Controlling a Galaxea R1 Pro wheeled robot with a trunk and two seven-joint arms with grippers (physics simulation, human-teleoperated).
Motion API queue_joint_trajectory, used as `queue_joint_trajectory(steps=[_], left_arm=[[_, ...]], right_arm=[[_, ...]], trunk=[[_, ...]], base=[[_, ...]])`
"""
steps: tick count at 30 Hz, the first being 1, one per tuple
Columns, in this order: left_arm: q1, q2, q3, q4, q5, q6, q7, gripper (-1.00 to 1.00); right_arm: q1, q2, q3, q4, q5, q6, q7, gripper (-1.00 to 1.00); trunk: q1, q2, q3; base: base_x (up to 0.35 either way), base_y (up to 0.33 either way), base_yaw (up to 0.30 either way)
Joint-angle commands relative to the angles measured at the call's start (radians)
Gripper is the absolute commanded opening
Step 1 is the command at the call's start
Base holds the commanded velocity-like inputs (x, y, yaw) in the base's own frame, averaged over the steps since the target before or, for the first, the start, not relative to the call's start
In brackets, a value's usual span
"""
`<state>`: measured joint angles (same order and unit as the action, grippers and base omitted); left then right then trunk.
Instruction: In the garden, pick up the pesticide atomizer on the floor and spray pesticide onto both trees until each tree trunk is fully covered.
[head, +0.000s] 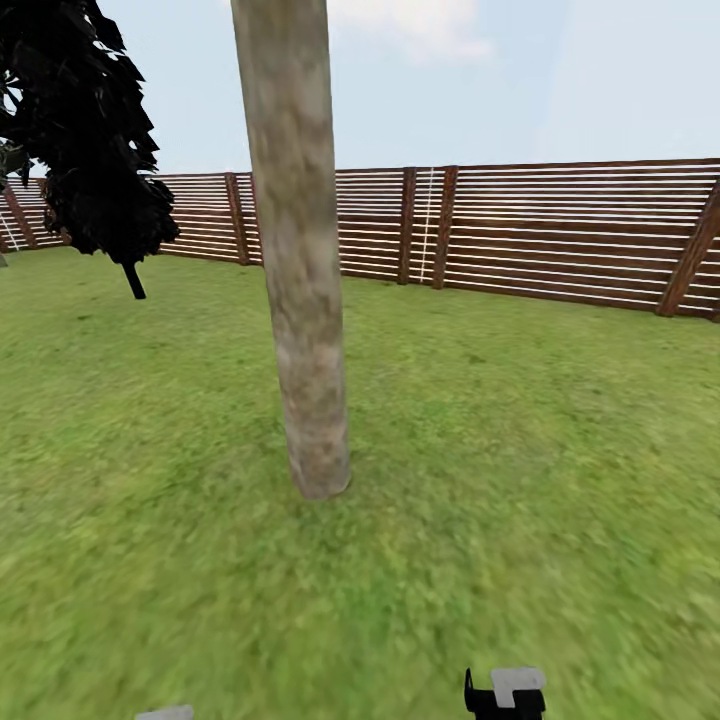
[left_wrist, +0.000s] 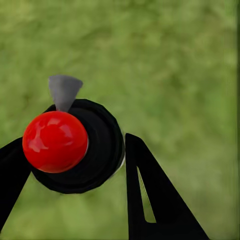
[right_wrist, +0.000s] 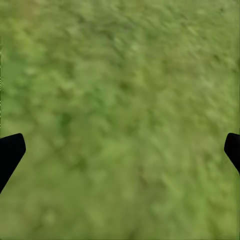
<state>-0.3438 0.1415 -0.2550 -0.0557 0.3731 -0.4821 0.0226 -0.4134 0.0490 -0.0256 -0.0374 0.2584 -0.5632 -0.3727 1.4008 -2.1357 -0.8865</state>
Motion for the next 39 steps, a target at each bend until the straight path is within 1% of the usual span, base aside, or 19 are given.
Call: queue_joint_trajectory(steps=[1,3,4,6,8,10,11,12,15,16,19,20,22,25,29,30,34,36,39], left_arm=[[-0.001,0.001,-0.009,0.0,0.004,0.0,0.0,-1.0],[-0.006,0.006,-0.012,-0.003,-0.015,0.016,-0.007,-1.0],[-0.017,0.008,-0.013,-0.005,-0.048,0.037,-0.02,-1.0],[-0.063,0.016,-0.013,-0.009,-0.149,0.08,-0.072,-1.0],[-0.125,0.022,-0.012,-0.011,-0.283,0.118,-0.184,-1.0],[-0.183,0.028,-0.012,-0.012,-0.381,0.133,-0.322,-1.0],[-0.197,0.032,-0.012,-0.012,-0.403,0.135,-0.363,-1.0],[-0.216,0.042,-0.012,-0.012,-0.44,0.136,-0.435,-1.0],[-0.249,0.064,-0.012,-0.011,-0.52,0.158,-0.582,-1.0],[-0.262,0.078,-0.011,-0.014,-0.562,0.186,-0.657,-1.0],[-0.275,0.088,-0.012,-0.051,-0.594,0.209,-0.741,-1.0],[-0.278,0.09,-0.012,-0.074,-0.617,0.213,-0.773,-1.0],[-0.28,0.088,-0.011,-0.084,-0.658,0.224,-0.795,-1.0],[-0.28,0.083,-0.012,-0.089,-0.686,0.276,-0.804,-1.0],[-0.28,0.074,-0.013,-0.125,-0.732,0.298,-0.807,-1.0],[-0.279,0.072,-0.013,-0.132,-0.748,0.3,-0.807,-1.0],[-0.28,0.056,-0.012,-0.138,-0.777,0.301,-0.808,-1.0],[-0.28,0.039,-0.012,-0.139,-0.783,0.302,-0.808,-1.0],[-0.28,0.013,-0.013,-0.14,-0.813,0.302,-0.808,-1.0]], right_arm=[[-0.001,-0.001,0.002,0.0,0.011,0.0,-0.007,1.0],[-0.001,-0.004,0.031,-0.014,0.025,0.002,-0.005,1.0],[-0.001,-0.005,0.058,-0.04,0.048,0.004,0.004,1.0],[-0.001,-0.006,0.094,-0.105,0.101,0.028,0.064,1.0],[-0.002,-0.006,0.108,-0.208,0.156,0.113,0.207,1.0],[-0.002,-0.009,0.113,-0.318,0.205,0.237,0.411,1.0],[-0.004,-0.011,0.113,-0.34,0.222,0.264,0.47,1.0],[-0.011,-0.013,0.113,-0.367,0.251,0.296,0.556,1.0],[-0.032,-0.015,0.113,-0.395,0.314,0.329,0.706,1.0],[-0.045,-0.014,0.113,-0.401,0.357,0.337,0.793,1.0],[-0.073,-0.014,0.113,-0.406,0.39,0.341,0.927,1.0],[-0.085,-0.013,0.113,-0.407,0.394,0.342,0.975,1.0],[-0.09,-0.012,0.113,-0.407,0.395,0.341,0.993,1.0],[-0.091,-0.007,0.115,-0.406,0.396,0.341,0.999,1.0],[-0.092,0.012,0.118,-0.409,0.397,0.341,1.016,1.0],[-0.094,0.019,0.118,-0.412,0.398,0.341,1.022,-1.0],[-0.099,0.035,0.119,-0.437,0.417,0.342,1.054,-1.0],[-0.103,0.047,0.119,-0.442,0.442,0.341,1.095,-1.0],[-0.115,0.069,0.119,-0.442,0.452,0.341,1.116,-1.0]], trunk=[[0.0,0.0,-0.001],[0.0,0.0,-0.001],[0.0,0.0,-0.001],[0.0,0.0,-0.001],[0.0,0.0,-0.001],[0.0,0.0,-0.001],[0.0,0.0,-0.001],[0.0,0.0,-0.001],[0.0,0.0,-0.001],[0.0,0.0,-0.001],[0.0,0.0,-0.001],[0.0,0.0,-0.001],[0.0,0.0,-0.001],[0.0,0.0,-0.001],[0.0,0.0,-0.001],[0.0,0.0,-0.001],[0.0,0.0,-0.001],[0.0,0.0,-0.001],[0.0,0.0,-0.001]], base=[[0.016,-0.011,0.0],[0.007,-0.004,0.0],[0.003,-0.002,0.0],[0.001,0.0,0.0],[0.0,0.0,0.0],[0.0,0.0,0.0],[0.0,0.0,0.0],[0.0,0.0,0.0],[0.0,0.0,0.0],[0.0,0.0,0.0],[0.0,0.0,0.0],[0.0,0.0,0.0],[0.0,0.0,0.0],[0.0,0.0,0.0],[0.0,0.0,0.0],[0.0,0.0,0.0],[0.0,0.0,0.0],[0.0,0.0,0.0],[0.0,0.0,0.0]])
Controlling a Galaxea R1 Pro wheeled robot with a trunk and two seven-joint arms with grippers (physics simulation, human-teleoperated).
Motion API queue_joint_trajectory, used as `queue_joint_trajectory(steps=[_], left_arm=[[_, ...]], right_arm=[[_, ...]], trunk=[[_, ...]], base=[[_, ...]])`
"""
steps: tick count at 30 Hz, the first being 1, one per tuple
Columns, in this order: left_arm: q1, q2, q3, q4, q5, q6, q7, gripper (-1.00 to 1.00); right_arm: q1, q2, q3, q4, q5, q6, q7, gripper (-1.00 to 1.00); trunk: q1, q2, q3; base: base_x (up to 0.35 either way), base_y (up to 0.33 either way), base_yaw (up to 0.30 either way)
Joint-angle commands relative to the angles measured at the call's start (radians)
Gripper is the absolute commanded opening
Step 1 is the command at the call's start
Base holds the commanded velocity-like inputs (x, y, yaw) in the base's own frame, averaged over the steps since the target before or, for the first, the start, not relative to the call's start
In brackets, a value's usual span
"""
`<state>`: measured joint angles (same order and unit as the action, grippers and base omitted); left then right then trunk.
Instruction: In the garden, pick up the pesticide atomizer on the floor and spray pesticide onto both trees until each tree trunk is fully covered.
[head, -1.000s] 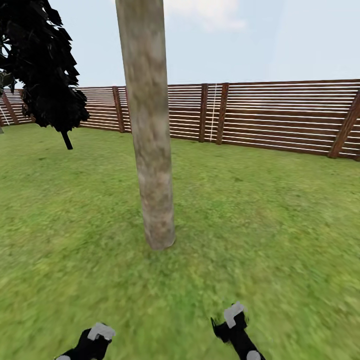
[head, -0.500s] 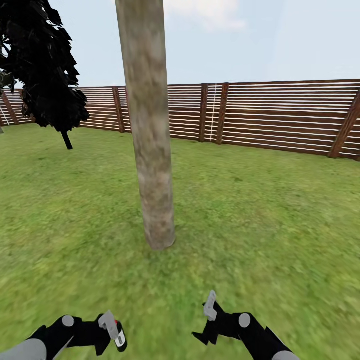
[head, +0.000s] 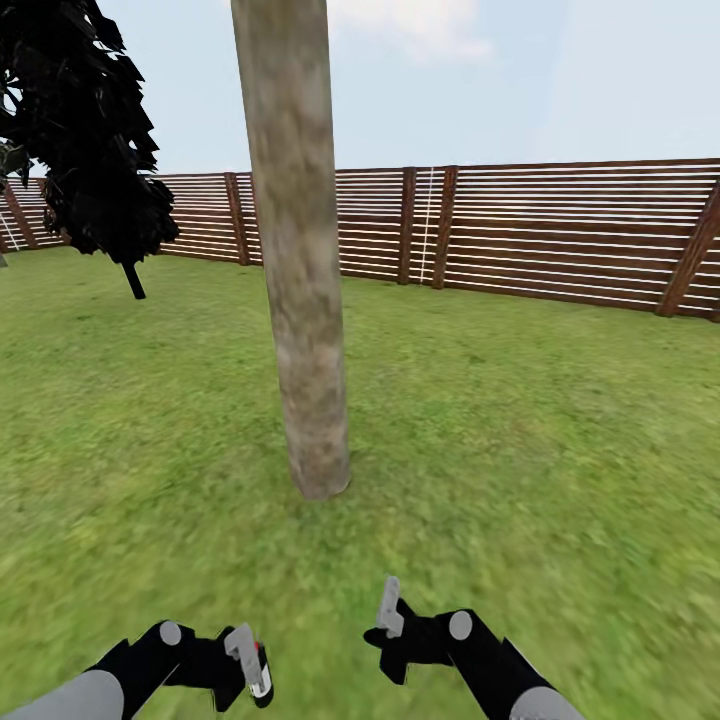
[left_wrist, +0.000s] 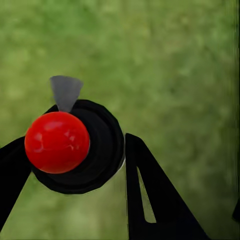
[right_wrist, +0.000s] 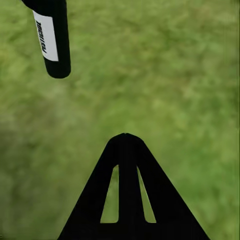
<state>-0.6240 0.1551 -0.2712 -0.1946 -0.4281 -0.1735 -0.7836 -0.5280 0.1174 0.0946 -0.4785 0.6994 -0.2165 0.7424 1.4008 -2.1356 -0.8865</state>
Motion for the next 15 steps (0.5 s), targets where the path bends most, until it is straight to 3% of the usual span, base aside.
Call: queue_joint_trajectory(steps=[1,5,13,15], left_arm=[[0.0,-0.011,0.004,-0.001,-0.029,-0.006,-0.002,-1.0],[0.0,-0.039,0.004,-0.017,-0.059,-0.006,-0.002,-1.0],[0.0,-0.081,0.002,-0.039,-0.063,-0.007,-0.002,-1.0],[0.0,-0.084,-0.007,-0.041,-0.079,-0.007,-0.002,-1.0]], right_arm=[[-0.002,0.008,-0.001,-0.001,0.012,-0.006,0.005,-1.0],[-0.005,0.029,-0.001,0.0,0.021,-0.006,0.02,-1.0],[-0.008,0.056,-0.001,0.0,0.028,-0.006,0.029,-1.0],[-0.011,0.057,-0.001,0.0,0.028,-0.006,0.034,-1.0]], trunk=[[0.0,0.0,-0.001],[0.0,0.0,-0.001],[0.0,0.0,-0.001],[0.0,0.0,-0.001]], base=[[0.0,0.0,0.0],[0.0,0.0,0.0],[0.0,0.0,0.0],[0.0,0.0,0.0]])
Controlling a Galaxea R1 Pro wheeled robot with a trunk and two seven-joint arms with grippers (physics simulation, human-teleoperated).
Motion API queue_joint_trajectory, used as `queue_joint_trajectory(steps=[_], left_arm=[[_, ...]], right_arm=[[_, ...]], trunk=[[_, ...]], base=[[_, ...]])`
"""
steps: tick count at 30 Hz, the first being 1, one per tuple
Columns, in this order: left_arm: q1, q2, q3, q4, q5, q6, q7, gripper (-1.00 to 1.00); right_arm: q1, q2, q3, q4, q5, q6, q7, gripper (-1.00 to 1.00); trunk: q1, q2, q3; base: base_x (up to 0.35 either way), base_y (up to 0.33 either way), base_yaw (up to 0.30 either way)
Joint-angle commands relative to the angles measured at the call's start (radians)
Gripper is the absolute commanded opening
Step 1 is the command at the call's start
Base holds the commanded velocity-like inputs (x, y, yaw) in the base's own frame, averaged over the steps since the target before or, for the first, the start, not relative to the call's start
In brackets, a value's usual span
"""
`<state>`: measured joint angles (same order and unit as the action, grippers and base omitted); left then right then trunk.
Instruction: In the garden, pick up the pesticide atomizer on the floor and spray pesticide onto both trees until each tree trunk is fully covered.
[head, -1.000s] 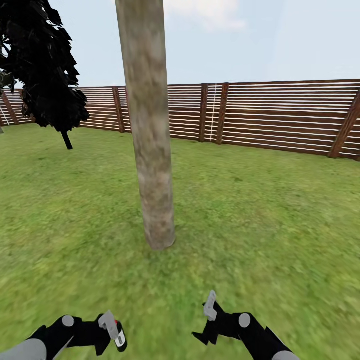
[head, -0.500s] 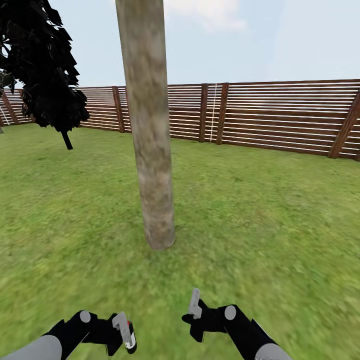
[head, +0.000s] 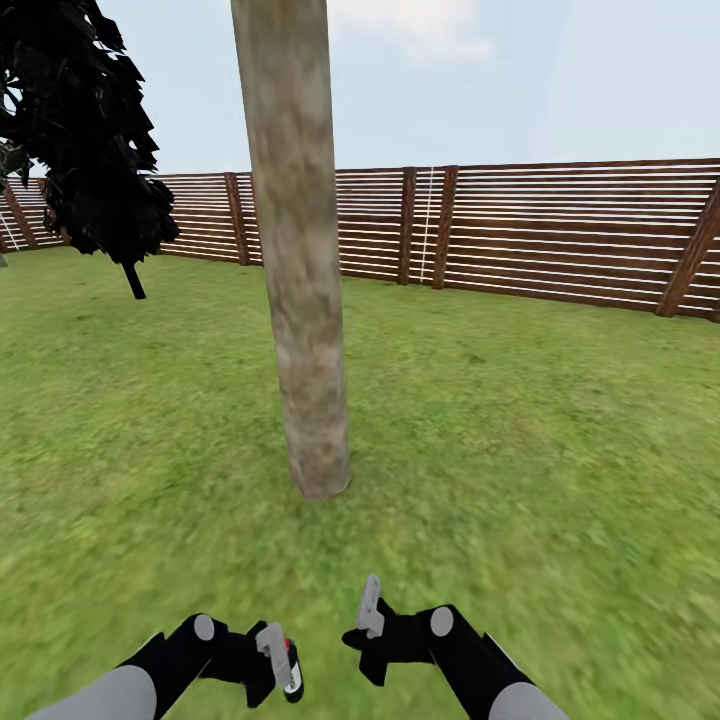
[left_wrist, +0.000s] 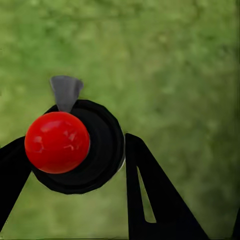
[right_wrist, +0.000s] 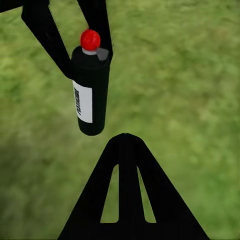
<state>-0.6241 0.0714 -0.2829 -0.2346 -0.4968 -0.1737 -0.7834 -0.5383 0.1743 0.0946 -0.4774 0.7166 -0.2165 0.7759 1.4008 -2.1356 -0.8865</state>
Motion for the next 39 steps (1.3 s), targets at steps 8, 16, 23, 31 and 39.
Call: queue_joint_trajectory(steps=[8,16,23,31,39], left_arm=[[0.0,-0.021,-0.007,-0.041,-0.049,-0.006,-0.081,-1.0],[0.002,-0.032,-0.007,-0.078,-0.048,-0.006,-0.111,-1.0],[0.001,-0.05,-0.008,-0.09,-0.048,-0.008,-0.114,-1.0],[0.001,-0.065,-0.009,-0.092,-0.049,-0.01,-0.136,-1.0],[0.001,-0.074,-0.009,-0.094,-0.048,-0.01,-0.151,-1.0]], right_arm=[[-0.003,0.0,-0.001,-0.036,0.011,-0.005,0.058,-1.0],[-0.003,0.0,-0.001,-0.037,0.026,-0.006,0.059,-1.0],[-0.003,0.0,-0.001,-0.036,0.032,-0.006,0.059,-1.0],[-0.003,0.0,-0.001,-0.036,0.032,-0.006,0.059,-1.0],[-0.003,0.0,-0.001,-0.036,0.032,-0.006,0.059,-1.0]], trunk=[[0.0,0.0,-0.001],[0.0,0.0,-0.001],[0.0,0.0,-0.001],[0.0,0.0,-0.001],[0.0,0.0,-0.001]], base=[[0.0,0.0,0.0],[0.0,0.0,0.0],[0.0,0.0,0.0],[0.0,0.0,0.0],[0.0,0.0,0.0]])
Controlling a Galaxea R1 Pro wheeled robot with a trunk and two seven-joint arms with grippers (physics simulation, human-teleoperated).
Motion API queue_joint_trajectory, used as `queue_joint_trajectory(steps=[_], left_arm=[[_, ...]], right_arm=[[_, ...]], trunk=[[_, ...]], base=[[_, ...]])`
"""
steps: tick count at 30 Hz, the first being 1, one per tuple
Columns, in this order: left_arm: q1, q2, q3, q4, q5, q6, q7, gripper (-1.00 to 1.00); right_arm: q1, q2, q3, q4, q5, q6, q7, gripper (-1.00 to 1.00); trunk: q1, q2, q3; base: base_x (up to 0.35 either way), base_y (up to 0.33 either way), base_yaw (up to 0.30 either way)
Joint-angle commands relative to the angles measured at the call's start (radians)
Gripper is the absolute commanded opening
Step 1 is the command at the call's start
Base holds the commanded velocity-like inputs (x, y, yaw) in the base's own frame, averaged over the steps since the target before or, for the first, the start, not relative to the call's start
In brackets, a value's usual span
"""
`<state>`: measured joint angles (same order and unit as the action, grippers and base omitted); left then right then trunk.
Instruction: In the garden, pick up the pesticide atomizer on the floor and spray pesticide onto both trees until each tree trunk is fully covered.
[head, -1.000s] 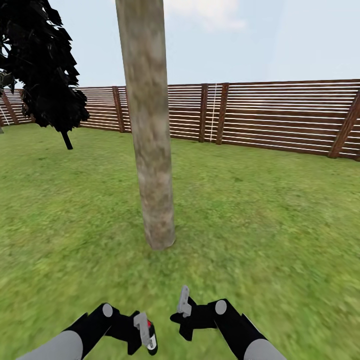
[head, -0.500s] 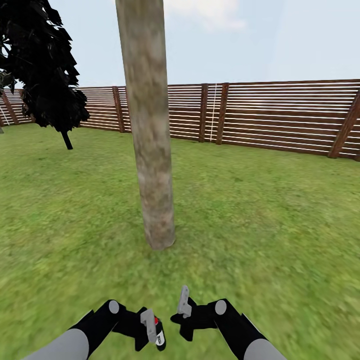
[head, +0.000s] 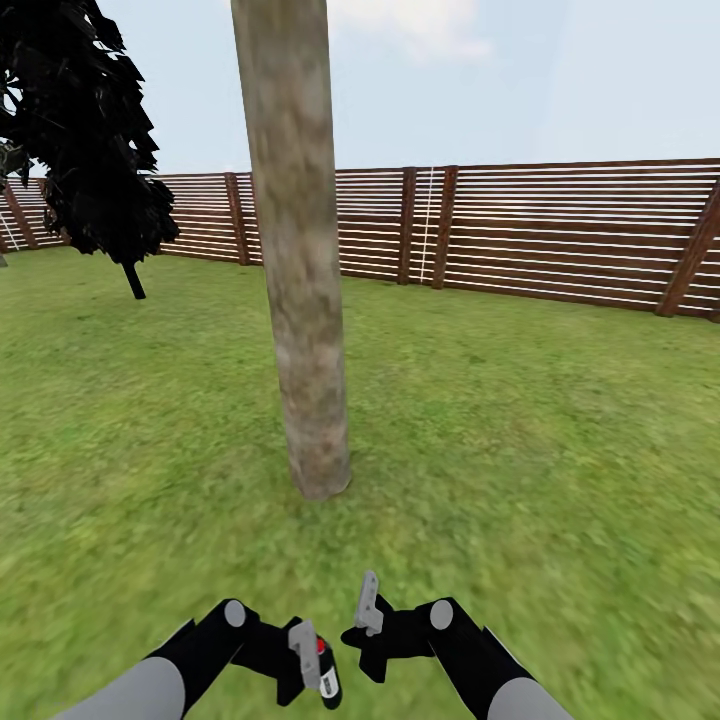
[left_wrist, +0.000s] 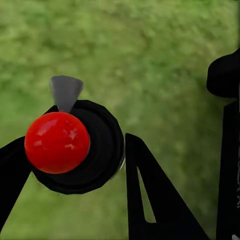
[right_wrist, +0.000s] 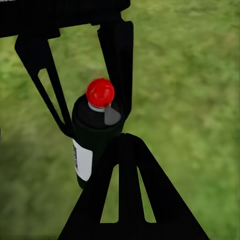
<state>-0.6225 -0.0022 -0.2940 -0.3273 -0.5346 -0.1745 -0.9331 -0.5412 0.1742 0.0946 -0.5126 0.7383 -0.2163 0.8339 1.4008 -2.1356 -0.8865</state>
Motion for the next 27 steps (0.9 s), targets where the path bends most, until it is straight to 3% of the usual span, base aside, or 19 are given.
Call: queue_joint_trajectory(steps=[1,16,27], left_arm=[[0.0,-0.004,0.003,-0.001,-0.011,-0.009,-0.001,-1.0],[-0.002,-0.029,0.004,-0.001,-0.01,-0.01,0.0,-1.0],[-0.002,-0.034,0.005,-0.003,-0.007,-0.017,0.002,-1.0]], right_arm=[[0.0,0.0,-0.001,-0.001,0.01,-0.006,0.001,-1.0],[0.0,0.0,-0.001,-0.001,0.01,-0.006,0.001,-1.0],[0.0,0.0,-0.001,-0.001,0.01,-0.006,0.001,-1.0]], trunk=[[0.0,0.0,-0.001],[0.0,0.0,-0.001],[0.0,0.0,-0.001]], base=[[0.0,0.0,0.0],[0.0,0.0,0.0],[0.0,0.0,0.0]])
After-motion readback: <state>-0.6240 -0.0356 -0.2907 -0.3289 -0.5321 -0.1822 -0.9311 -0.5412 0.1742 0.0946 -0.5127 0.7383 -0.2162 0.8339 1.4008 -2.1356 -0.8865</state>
